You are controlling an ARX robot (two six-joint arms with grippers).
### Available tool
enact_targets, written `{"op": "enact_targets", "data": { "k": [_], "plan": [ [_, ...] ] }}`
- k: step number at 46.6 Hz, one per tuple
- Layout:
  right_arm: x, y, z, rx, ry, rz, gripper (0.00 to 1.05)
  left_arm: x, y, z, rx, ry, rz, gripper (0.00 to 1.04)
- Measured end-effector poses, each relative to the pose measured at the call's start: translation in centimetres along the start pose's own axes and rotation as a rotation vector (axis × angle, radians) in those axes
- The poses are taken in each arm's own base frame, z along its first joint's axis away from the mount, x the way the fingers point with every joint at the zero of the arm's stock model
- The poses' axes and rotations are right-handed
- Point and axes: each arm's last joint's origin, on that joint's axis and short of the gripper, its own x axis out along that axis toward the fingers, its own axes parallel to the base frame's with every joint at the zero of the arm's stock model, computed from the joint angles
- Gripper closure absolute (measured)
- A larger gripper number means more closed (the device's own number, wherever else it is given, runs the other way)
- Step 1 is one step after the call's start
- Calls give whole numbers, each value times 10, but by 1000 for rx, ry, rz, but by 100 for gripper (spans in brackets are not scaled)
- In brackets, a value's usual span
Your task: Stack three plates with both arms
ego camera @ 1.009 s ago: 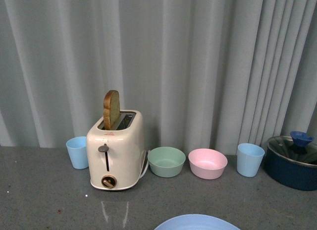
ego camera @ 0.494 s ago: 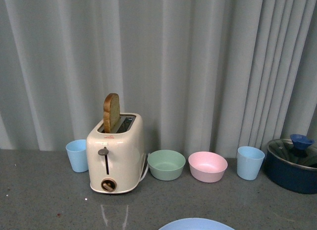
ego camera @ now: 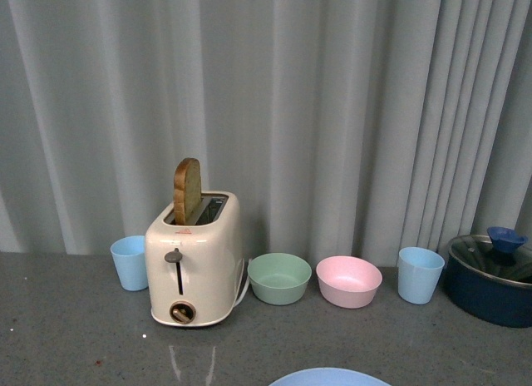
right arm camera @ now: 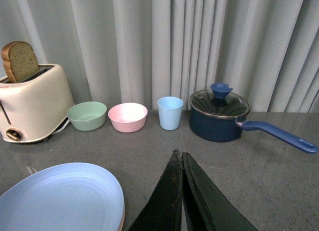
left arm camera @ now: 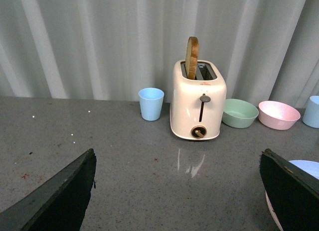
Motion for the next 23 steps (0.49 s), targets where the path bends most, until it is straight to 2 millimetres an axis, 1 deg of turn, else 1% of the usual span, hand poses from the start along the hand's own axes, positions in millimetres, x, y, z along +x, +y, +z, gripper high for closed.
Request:
{"op": "enact_targets", "data": {
  "k": [5,7,18,21,23],
  "plan": [
    [0,0,0,0,1,0,102,0,0,0,0,-1,0,7],
    [0,0,0,-1,1,0,99,0,0,0,0,-1,0,7],
    [0,0,0,-1,1,0,60,0,0,0,0,-1,0,7],
    [0,0,0,-1,1,0,44,0,0,0,0,-1,0,7],
    [0,0,0,-1,1,0,35,0,0,0,0,-1,0,7]
  ]
}}
